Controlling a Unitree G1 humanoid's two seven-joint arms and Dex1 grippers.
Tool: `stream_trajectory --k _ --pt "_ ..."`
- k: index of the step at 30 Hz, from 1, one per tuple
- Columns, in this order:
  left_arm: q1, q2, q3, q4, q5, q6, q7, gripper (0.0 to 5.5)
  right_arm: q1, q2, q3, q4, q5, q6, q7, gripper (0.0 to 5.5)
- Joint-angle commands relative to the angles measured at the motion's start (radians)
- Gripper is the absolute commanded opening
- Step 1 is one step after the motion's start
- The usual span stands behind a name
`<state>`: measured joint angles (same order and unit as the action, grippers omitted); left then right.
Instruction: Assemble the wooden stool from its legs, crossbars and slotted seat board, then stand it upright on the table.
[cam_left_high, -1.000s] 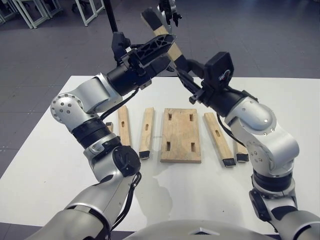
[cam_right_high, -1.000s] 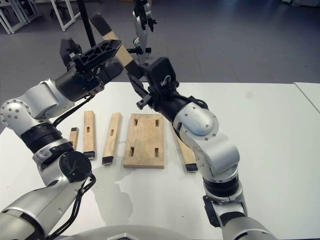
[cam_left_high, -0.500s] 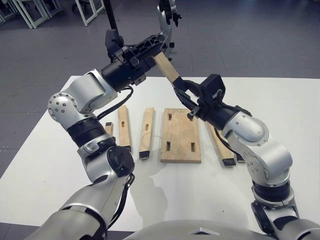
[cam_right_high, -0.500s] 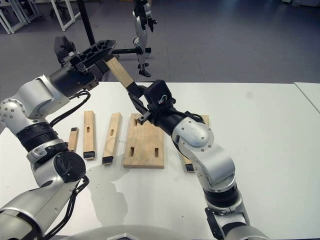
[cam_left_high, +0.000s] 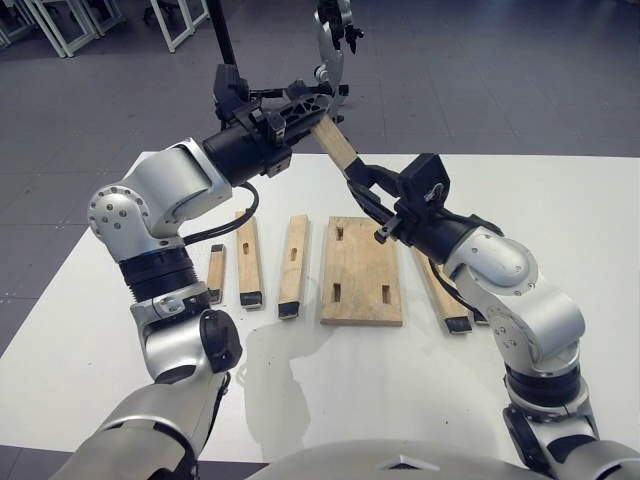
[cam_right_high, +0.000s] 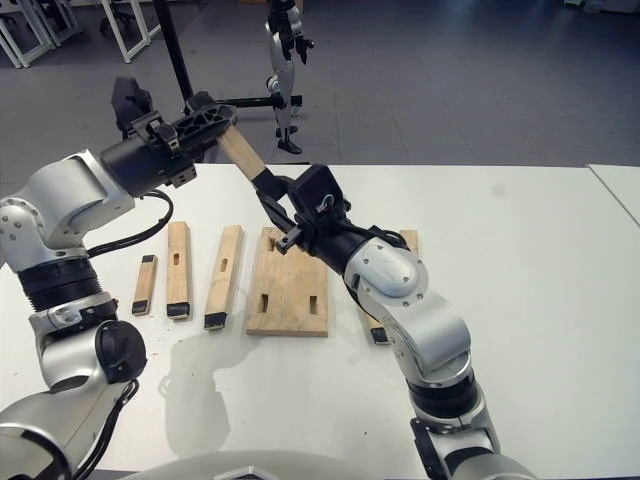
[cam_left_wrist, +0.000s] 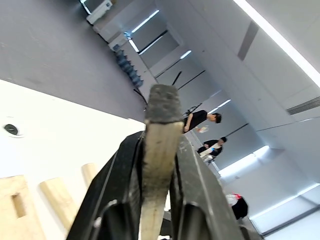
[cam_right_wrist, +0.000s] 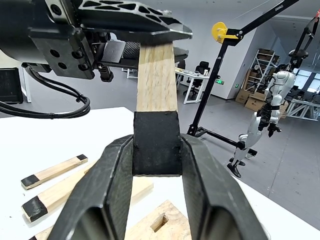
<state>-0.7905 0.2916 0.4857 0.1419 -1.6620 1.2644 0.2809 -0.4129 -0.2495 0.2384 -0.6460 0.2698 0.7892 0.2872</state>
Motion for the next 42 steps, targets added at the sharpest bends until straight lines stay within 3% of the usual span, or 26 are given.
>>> stream_trajectory --k 1,4,12,17,20,23,27,31,36,42 --pt "0.026 0.011 -0.037 -0.008 -0.008 -0.053 0.009 0.45 -0.003 -0.009 -0.021 0.013 -0.015 0.009 -0.011 1.27" --pt "0.033 0.011 -0.052 -0.005 -0.043 -0.094 0.036 0.44 -0.007 -0.012 -0.024 0.017 -0.021 0.012 -0.015 1.27" --pt "0.053 0.056 -0.078 -0.024 0.012 -0.197 0.102 0.43 -0.005 -0.02 -0.017 0.039 -0.033 0.031 -0.01 3.07" --pt "0.032 0.192 -0.068 -0.058 0.337 -0.384 0.091 0.43 0.001 -0.009 -0.028 0.043 -0.055 0.026 -0.038 4.21" --pt "0.132 0.315 -0.125 -0.176 0.608 -0.469 0.053 0.43 -0.001 0.011 -0.057 0.057 -0.08 0.02 -0.084 4.85" --pt "0.282 0.35 -0.189 -0.282 0.783 -0.488 0.02 0.43 -0.014 0.023 -0.096 0.089 -0.113 0.014 -0.134 5.43" --pt "0.432 0.228 -0.286 -0.441 0.938 -0.509 0.08 0.43 -0.03 0.032 -0.12 0.125 -0.155 -0.003 -0.174 5.49" --pt "0.503 0.162 -0.394 -0.427 1.101 -0.603 -0.003 0.43 -0.021 0.061 -0.12 0.126 -0.167 0.0 -0.194 5.49" --pt "0.521 0.117 -0.435 -0.301 1.246 -0.732 -0.101 0.43 -0.019 0.083 -0.123 0.126 -0.176 0.001 -0.206 5.49" --pt "0.551 0.023 -0.401 -0.197 1.304 -0.816 -0.152 0.43 -0.024 0.086 -0.132 0.128 -0.18 0.002 -0.204 5.49"
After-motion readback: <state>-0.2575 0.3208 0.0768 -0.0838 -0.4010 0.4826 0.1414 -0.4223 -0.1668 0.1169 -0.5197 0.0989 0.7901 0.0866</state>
